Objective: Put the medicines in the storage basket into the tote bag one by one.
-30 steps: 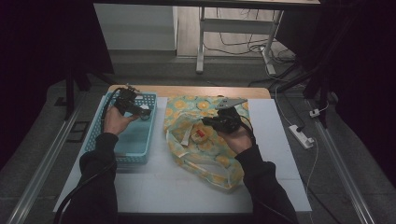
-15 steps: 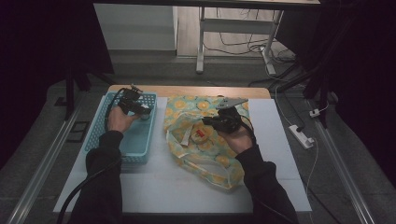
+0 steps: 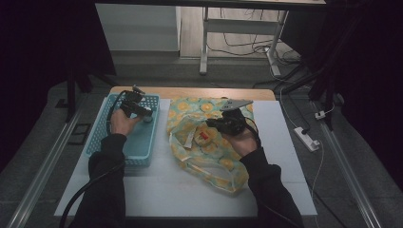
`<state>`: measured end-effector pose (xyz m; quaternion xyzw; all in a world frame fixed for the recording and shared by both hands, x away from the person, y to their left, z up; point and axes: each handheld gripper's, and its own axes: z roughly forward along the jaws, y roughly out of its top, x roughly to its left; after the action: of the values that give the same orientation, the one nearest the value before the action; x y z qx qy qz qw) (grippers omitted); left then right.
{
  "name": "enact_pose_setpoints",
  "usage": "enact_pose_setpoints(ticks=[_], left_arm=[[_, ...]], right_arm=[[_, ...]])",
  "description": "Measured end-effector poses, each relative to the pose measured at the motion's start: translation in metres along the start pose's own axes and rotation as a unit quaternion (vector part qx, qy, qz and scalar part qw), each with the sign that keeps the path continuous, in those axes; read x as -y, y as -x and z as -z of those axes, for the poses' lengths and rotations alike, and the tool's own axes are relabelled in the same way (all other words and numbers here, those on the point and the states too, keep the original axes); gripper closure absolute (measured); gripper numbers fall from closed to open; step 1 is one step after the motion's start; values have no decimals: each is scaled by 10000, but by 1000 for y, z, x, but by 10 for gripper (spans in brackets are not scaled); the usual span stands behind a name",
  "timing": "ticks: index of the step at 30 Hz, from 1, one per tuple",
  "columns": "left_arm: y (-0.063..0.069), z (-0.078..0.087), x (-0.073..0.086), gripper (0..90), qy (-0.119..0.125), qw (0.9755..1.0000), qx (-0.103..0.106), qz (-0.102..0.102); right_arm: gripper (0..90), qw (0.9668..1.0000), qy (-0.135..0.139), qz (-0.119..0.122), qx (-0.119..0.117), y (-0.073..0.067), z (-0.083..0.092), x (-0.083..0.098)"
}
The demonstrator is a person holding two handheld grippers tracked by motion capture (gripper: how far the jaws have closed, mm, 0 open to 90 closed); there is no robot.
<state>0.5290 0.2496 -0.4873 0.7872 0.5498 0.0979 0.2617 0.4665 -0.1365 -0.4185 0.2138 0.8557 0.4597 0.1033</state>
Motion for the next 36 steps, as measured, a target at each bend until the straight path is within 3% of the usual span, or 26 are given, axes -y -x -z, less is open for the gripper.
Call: enact_pose_setpoints(ticks=[8, 21, 28, 36], left_arm=[[6, 18, 2, 506, 124, 9997, 23, -189], [15, 54, 13, 507, 595, 9973, 327, -263], [25, 73, 19, 507, 749, 9950, 477, -453], [44, 94, 29, 507, 934, 9905, 647, -770]], right_arm=[[900, 10000, 10, -3, 4, 0, 0, 0], [900, 10000, 37, 10, 14, -1, 0, 0], [900, 10000, 65, -1, 38, 0, 1, -1], [900, 10000, 74, -11, 39, 0, 1, -1]])
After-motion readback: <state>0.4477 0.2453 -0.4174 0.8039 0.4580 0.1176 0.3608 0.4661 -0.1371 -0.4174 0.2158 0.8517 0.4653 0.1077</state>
